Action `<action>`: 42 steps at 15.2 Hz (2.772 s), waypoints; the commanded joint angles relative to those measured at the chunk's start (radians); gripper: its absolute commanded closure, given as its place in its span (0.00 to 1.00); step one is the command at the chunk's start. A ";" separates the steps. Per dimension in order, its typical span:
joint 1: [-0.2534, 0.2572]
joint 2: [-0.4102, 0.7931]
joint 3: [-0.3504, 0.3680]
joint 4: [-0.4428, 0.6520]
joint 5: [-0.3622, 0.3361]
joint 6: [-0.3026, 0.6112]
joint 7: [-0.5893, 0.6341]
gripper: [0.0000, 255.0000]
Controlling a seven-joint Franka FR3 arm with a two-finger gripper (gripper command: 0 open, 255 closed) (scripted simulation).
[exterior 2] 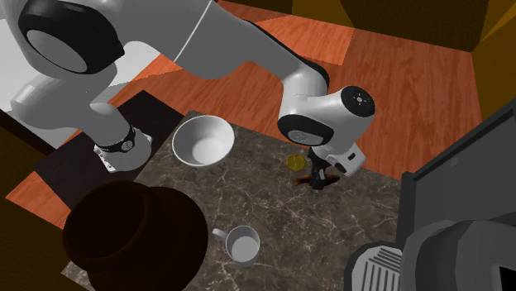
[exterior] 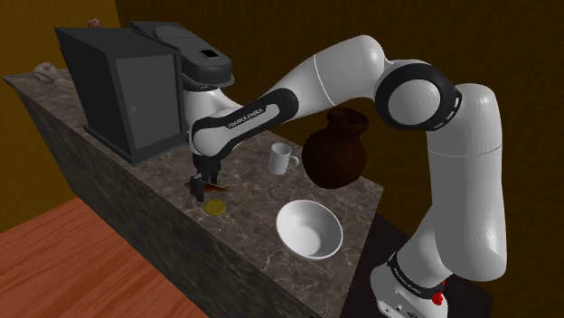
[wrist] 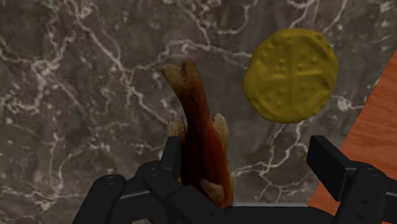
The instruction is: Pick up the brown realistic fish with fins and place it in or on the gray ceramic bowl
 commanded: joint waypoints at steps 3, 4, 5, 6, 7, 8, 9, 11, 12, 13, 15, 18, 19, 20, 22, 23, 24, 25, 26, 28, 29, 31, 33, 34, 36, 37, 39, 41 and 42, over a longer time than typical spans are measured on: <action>0.000 0.000 0.000 0.000 0.000 0.000 0.000 1.00; 0.000 0.001 0.000 0.002 0.000 -0.001 0.000 1.00; 0.000 -0.002 0.000 -0.006 0.000 0.004 0.001 1.00; 0.001 -0.001 0.000 -0.009 0.000 0.008 0.002 1.00; 0.002 0.003 0.000 0.003 -0.001 0.000 0.003 1.00; 0.002 -0.004 0.001 -0.005 0.000 0.001 0.003 1.00; 0.000 -0.004 0.000 -0.008 0.000 0.004 0.001 1.00; 0.000 0.000 0.000 0.000 0.000 0.000 0.000 1.00; -0.001 -0.008 0.001 0.001 0.001 -0.009 0.000 1.00; -0.001 -0.016 0.002 0.003 0.003 -0.019 0.000 1.00; -0.003 -0.032 0.004 0.007 0.005 -0.039 -0.001 1.00; -0.003 -0.031 0.003 0.010 0.005 -0.040 -0.001 0.00; 0.035 -0.015 -0.022 0.043 -0.045 -0.030 0.062 0.00; 0.075 0.003 -0.050 0.079 -0.094 -0.026 0.125 0.00; 0.104 0.024 -0.072 0.104 -0.129 -0.016 0.168 0.00; 0.104 0.032 -0.073 0.102 -0.130 -0.007 0.169 0.00; 0.105 0.040 -0.074 0.100 -0.131 0.003 0.169 0.00; 0.105 0.047 -0.075 0.099 -0.133 0.012 0.170 0.00; 0.105 0.055 -0.077 0.097 -0.134 0.021 0.171 0.00; 0.106 0.072 -0.079 0.095 -0.137 0.040 0.173 0.00; 0.106 0.076 -0.079 0.095 -0.138 0.045 0.173 0.00; 0.106 0.076 -0.079 0.095 -0.138 0.045 0.173 0.00; 0.106 0.076 -0.079 0.095 -0.138 0.045 0.173 0.00; 0.106 0.076 -0.079 0.095 -0.138 0.045 0.173 0.00; 0.106 0.076 -0.079 0.095 -0.138 0.045 0.173 0.00; 0.106 0.076 -0.079 0.095 -0.138 0.045 0.173 1.00; 0.106 0.076 -0.079 0.095 -0.138 0.045 0.173 1.00; 0.106 0.076 -0.079 0.095 -0.138 0.045 0.173 1.00; 0.106 0.077 -0.079 0.095 -0.138 0.045 0.173 1.00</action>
